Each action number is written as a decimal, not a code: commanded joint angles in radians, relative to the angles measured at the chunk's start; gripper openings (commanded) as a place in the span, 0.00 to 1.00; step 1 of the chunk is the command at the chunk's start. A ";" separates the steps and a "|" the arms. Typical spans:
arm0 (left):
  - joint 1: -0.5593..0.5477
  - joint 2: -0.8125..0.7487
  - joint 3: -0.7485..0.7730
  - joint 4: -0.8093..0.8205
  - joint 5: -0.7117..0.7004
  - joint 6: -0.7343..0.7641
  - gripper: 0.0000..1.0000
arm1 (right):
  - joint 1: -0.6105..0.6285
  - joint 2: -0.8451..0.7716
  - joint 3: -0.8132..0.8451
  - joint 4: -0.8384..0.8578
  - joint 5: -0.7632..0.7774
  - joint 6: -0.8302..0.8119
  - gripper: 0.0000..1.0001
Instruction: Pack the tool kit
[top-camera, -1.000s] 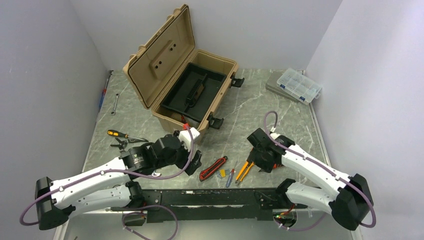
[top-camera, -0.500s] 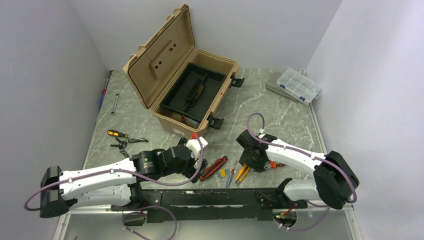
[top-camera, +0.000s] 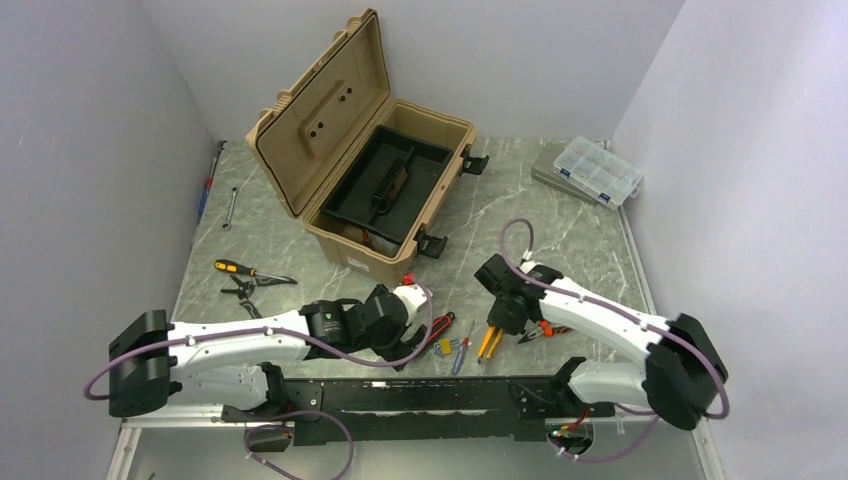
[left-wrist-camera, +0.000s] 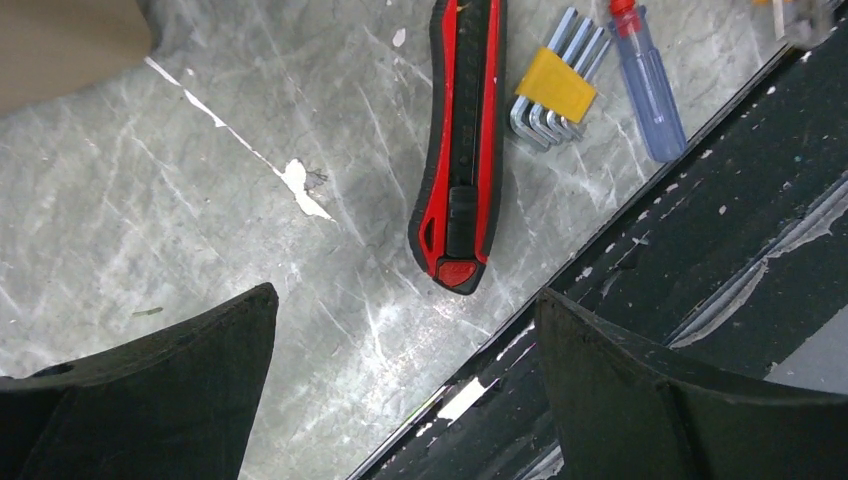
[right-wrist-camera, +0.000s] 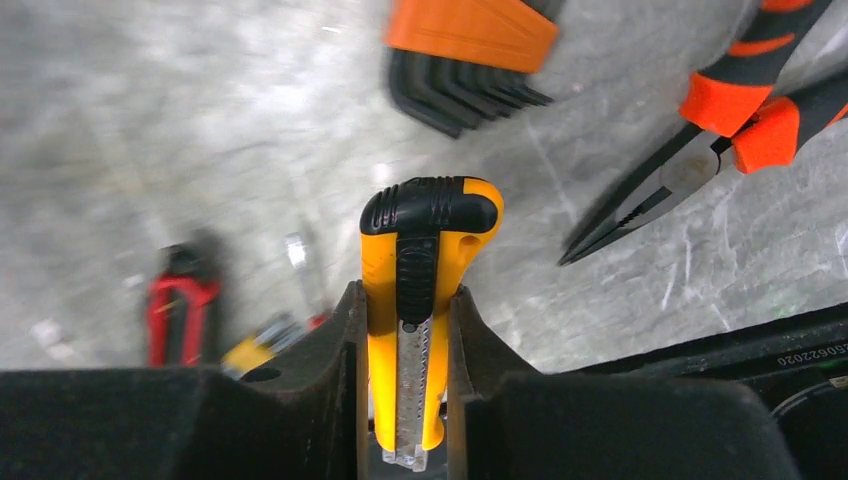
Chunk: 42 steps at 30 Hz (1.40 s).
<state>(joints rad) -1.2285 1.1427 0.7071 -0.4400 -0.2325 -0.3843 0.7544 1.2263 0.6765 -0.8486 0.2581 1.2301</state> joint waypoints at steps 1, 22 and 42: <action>-0.012 0.049 0.042 0.064 0.033 -0.022 0.99 | 0.003 -0.126 0.154 -0.076 0.054 -0.052 0.00; -0.009 0.398 0.153 0.147 0.195 0.125 0.90 | -0.023 -0.179 0.732 -0.018 0.446 -0.321 0.00; 0.110 0.392 0.137 0.027 0.237 0.120 0.00 | -0.072 -0.001 0.813 0.330 0.317 -0.425 0.00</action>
<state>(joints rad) -1.1221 1.5734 0.8547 -0.3176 0.0395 -0.2790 0.7013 1.1652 1.4254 -0.6601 0.6373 0.8265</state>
